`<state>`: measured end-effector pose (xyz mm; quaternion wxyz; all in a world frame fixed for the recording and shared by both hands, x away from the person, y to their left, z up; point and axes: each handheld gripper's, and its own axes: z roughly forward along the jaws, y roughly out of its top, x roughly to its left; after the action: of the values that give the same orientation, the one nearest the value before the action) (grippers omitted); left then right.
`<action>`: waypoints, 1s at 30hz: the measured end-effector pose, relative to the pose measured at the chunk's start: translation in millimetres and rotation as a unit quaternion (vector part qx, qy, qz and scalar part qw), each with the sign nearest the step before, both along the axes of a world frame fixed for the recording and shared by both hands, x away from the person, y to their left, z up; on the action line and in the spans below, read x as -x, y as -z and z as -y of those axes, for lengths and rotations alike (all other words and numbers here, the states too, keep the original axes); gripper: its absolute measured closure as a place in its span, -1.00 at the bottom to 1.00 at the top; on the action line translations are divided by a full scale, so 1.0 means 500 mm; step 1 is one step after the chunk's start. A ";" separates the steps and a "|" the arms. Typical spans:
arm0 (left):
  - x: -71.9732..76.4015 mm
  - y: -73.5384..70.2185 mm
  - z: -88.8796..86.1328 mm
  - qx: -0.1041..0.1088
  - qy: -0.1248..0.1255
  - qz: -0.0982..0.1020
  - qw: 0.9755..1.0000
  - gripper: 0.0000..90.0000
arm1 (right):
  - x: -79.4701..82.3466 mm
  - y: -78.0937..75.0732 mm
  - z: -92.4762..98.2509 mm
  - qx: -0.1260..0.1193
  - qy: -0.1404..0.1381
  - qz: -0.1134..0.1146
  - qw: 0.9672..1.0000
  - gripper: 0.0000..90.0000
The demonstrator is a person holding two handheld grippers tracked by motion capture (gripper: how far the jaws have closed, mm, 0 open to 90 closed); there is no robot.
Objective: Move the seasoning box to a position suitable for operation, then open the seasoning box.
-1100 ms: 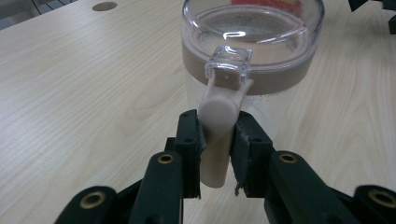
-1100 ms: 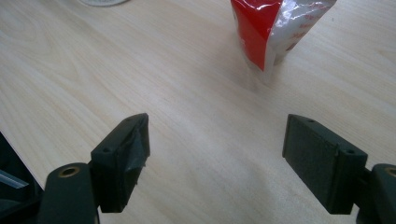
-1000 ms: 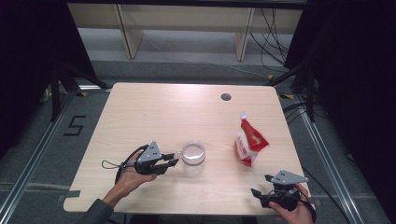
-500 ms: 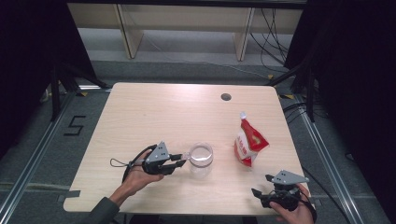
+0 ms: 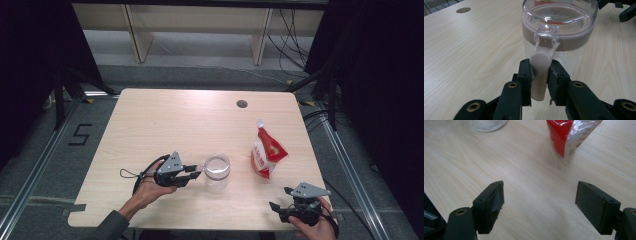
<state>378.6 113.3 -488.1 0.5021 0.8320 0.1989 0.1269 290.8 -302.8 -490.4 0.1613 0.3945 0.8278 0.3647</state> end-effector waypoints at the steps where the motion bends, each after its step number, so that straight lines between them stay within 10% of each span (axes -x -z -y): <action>1: 0.000 0.000 0.000 0.000 -0.001 0.000 1.000 0.63 | 0.001 -0.001 0.000 0.002 0.002 0.002 1.000 -0.47; 8: 0.000 -0.001 -0.001 0.008 -0.011 -0.014 1.000 0.59 | 0.000 -0.001 0.000 0.003 0.000 0.006 1.000 -0.47; 21: 0.012 -0.043 -0.034 0.055 -0.042 -0.044 0.997 -0.15 | -0.001 0.000 -0.002 0.005 -0.001 0.009 1.000 -0.47; 30: 0.030 -0.078 -0.030 0.100 -0.062 -0.039 0.992 0.36 | -0.001 -0.001 -0.007 0.000 -0.005 0.009 1.000 -0.47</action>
<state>363.3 128.1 -449.2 0.5655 0.7682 0.2815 0.1046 291.2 -299.5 -489.7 0.1667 0.3873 0.8281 0.3694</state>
